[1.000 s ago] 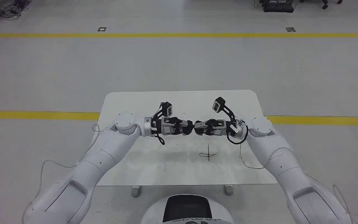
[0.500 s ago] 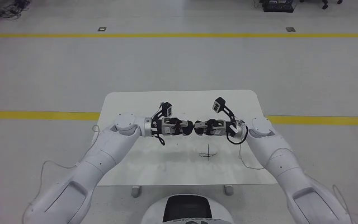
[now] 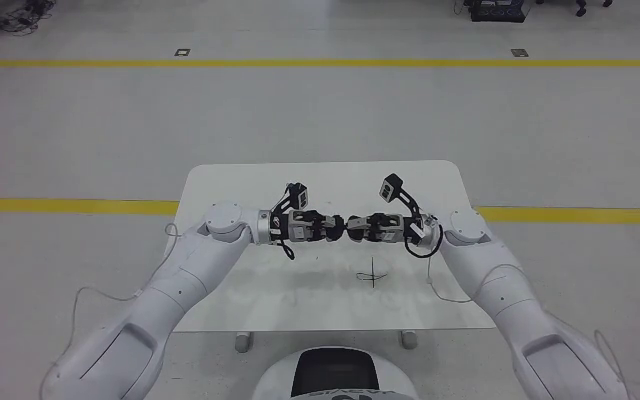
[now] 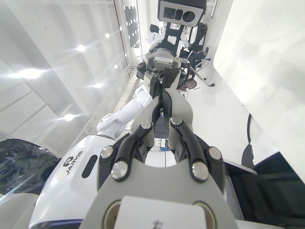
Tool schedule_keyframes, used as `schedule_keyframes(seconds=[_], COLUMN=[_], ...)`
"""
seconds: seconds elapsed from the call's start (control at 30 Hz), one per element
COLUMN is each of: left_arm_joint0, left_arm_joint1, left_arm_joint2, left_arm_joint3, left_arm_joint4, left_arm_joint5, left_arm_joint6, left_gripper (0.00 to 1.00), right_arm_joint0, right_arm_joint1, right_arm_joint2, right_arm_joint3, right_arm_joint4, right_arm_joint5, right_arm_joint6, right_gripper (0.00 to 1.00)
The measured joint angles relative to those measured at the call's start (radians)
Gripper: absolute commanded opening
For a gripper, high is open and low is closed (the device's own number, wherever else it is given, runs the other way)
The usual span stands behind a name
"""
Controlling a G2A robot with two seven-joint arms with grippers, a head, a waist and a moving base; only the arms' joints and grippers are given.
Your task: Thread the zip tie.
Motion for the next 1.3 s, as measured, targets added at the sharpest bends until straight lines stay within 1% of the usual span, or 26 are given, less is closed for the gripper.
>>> schedule_keyframes(seconds=[0.1, 0.2, 0.4, 0.53, 0.7, 0.77, 0.8, 0.9, 1.0, 1.13, 1.17, 1.23, 1.3], left_arm_joint0=[-0.001, -0.003, 0.005, 0.012, 0.012, 0.019, 0.023, 0.031, 0.042, 0.066, 0.071, 0.082, 0.091], left_arm_joint1=[0.000, 0.003, 0.009, 0.008, 0.008, 0.009, 0.011, 0.022, 0.038, 0.060, 0.064, 0.072, 0.077], left_arm_joint2=[-0.001, -0.005, -0.016, -0.009, -0.009, -0.006, -0.009, -0.032, -0.069, -0.116, -0.124, -0.140, -0.150], left_arm_joint3=[0.004, 0.010, 0.013, -0.002, -0.002, -0.016, -0.024, -0.031, -0.040, -0.067, -0.074, -0.088, -0.104], left_arm_joint4=[0.007, 0.027, 0.040, 0.046, 0.044, 0.064, 0.076, 0.089, 0.094, 0.097, 0.098, 0.099, 0.101], left_arm_joint5=[-0.008, -0.025, -0.048, -0.095, -0.094, -0.093, -0.092, -0.097, -0.106, -0.105, -0.103, -0.098, -0.096], left_arm_joint6=[0.002, 0.010, -0.003, -0.034, -0.033, -0.004, 0.016, 0.027, 0.018, 0.005, 0.004, 0.003, -0.005], left_gripper=[0.00, 0.00, 0.00, 0.00, 0.00, 0.00, 0.00, 0.00, 0.00, 0.00, 0.00, 0.00, 0.00], right_arm_joint0=[-0.003, -0.012, -0.045, -0.047, -0.046, -0.046, -0.046, -0.050, -0.060, -0.074, -0.077, -0.079, -0.080], right_arm_joint1=[0.003, 0.012, 0.033, 0.033, 0.033, 0.033, 0.033, 0.035, 0.048, 0.071, 0.075, 0.084, 0.085], right_arm_joint2=[0.012, 0.037, 0.091, 0.092, 0.092, 0.092, 0.092, 0.095, 0.115, 0.142, 0.146, 0.148, 0.147], right_arm_joint3=[-0.001, -0.008, -0.050, -0.053, -0.052, -0.052, -0.052, -0.059, -0.092, -0.155, -0.171, -0.205, -0.209], right_arm_joint4=[0.004, 0.002, -0.009, -0.009, -0.009, -0.009, -0.009, -0.022, -0.106, -0.271, -0.304, -0.398, -0.454], right_arm_joint5=[-0.005, -0.014, -0.017, -0.017, -0.017, -0.017, -0.017, -0.018, -0.019, -0.005, -0.006, -0.031, -0.037], right_arm_joint6=[-0.003, -0.005, -0.015, -0.013, -0.013, -0.013, -0.013, -0.026, -0.091, -0.151, -0.158, -0.147, -0.141], right_gripper=[1.00, 1.00, 1.00, 1.00, 1.00, 1.00, 1.00, 1.00, 1.00, 1.00, 1.00, 1.00, 1.00])
